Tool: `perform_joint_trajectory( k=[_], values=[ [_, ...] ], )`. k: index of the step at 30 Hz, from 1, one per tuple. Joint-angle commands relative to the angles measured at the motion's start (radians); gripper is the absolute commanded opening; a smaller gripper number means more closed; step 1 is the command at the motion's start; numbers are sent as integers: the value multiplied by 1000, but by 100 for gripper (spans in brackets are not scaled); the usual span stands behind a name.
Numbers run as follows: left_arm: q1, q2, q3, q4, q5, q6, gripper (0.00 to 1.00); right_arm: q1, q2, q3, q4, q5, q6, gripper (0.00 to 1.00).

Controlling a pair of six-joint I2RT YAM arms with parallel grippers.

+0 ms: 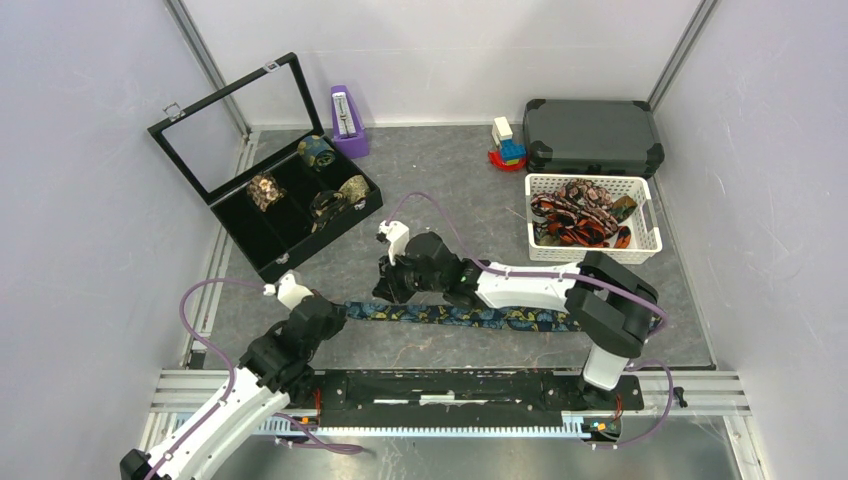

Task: Roll the ties
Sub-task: Roll the tie at the center of the board.

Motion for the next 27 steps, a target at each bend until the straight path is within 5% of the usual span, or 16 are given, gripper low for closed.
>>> perform_joint_trajectory(
  k=[1,4,21,27],
  values=[
    [6,-10,0,-7,-44,-23,2,30,-11,-18,64,21,52,11],
    [6,-14,2,-7,-39,-19,2,51,30,-5,80,22,71,0],
    [6,-97,17,-31,-19,16,2,59,217,101,104,24,74,0],
    [6,-84,17,-30,-23,18,2,57,140,52,114,5,72,0]
  ],
)
